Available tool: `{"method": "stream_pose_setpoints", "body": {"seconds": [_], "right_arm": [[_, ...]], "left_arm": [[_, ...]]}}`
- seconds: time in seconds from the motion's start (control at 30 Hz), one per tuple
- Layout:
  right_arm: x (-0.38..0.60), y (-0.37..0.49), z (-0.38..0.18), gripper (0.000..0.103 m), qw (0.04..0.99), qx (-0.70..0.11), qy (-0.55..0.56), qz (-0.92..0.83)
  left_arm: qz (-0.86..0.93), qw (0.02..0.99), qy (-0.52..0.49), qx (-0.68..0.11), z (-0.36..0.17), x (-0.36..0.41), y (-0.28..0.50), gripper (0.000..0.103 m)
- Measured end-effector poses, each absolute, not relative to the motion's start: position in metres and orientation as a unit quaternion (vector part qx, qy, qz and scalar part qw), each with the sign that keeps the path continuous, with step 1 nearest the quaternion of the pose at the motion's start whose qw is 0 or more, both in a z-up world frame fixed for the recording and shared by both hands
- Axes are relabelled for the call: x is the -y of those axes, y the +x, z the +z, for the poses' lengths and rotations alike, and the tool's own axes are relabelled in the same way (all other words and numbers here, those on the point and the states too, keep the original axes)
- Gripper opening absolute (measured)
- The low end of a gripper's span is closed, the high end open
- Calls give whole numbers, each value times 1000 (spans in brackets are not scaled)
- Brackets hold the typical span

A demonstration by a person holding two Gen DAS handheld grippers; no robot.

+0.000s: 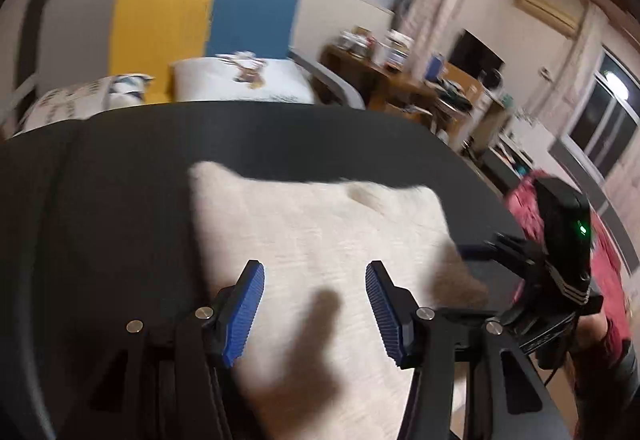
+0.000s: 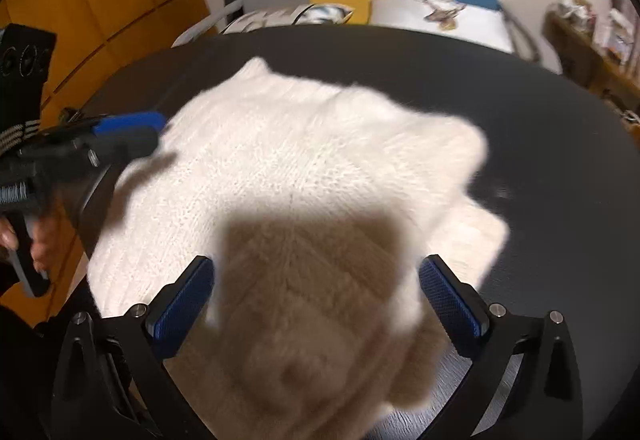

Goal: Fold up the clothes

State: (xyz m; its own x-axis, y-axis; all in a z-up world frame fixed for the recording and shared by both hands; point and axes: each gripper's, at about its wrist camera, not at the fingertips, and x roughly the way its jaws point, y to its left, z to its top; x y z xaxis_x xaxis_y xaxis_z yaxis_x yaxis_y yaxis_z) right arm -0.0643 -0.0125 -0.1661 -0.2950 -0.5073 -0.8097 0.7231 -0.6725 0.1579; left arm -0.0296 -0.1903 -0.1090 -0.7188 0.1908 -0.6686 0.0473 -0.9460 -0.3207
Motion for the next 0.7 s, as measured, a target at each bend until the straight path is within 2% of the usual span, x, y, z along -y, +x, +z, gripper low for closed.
{"method": "stream_pose_setpoints", "body": {"seconds": [0.23, 0.33, 0.4, 0.53, 0.7], "right_arm": [[-46, -39, -172, 103, 383, -39, 468, -796], [-81, -38, -178, 103, 383, 51, 484, -785], [-101, -43, -183, 103, 369, 92, 498, -780], [-120, -61, -195, 103, 335, 135, 532, -766], [-99, -75, -198, 103, 365, 152, 537, -745]], "left_arm": [[863, 75, -393, 310, -149, 251, 7, 53], [808, 112, -396, 422, -176, 265, 6, 54], [783, 117, -391, 469, -188, 275, -2, 55], [785, 116, -390, 467, -192, 278, -14, 55], [800, 129, -412, 417, -191, 265, -31, 55]]}}
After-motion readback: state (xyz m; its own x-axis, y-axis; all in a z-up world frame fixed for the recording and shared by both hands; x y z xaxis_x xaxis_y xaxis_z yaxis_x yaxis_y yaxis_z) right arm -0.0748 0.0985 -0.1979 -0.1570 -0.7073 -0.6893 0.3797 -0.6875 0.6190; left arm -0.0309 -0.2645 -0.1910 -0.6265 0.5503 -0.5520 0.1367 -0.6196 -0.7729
